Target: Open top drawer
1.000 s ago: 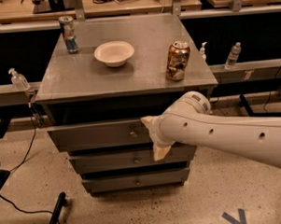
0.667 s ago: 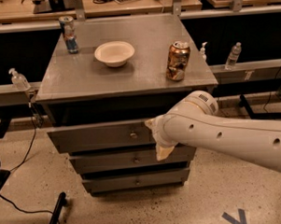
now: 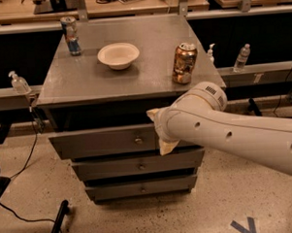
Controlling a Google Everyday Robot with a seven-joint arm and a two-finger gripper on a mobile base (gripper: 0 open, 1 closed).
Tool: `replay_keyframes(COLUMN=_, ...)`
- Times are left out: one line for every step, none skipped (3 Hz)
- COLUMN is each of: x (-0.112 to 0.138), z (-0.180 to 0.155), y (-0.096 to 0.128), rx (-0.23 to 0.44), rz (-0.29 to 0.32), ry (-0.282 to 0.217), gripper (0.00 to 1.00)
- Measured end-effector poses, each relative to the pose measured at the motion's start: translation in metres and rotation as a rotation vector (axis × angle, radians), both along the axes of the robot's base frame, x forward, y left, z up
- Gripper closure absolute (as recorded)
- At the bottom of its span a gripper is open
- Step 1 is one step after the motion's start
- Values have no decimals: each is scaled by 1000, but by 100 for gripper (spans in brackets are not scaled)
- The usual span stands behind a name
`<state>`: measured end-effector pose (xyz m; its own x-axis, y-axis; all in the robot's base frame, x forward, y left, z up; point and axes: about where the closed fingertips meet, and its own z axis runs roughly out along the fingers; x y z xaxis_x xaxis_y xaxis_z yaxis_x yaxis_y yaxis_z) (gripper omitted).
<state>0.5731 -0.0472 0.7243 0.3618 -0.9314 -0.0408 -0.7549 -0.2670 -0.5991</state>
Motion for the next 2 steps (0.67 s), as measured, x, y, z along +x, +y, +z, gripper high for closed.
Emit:
replay_keyframes(x=20, z=-10, y=-2, rx=16, rz=-19, ry=41, gripper=19)
replay_keyframes(x=38, z=-34, y=2, rx=34, rz=-32, ry=129, gripper=25)
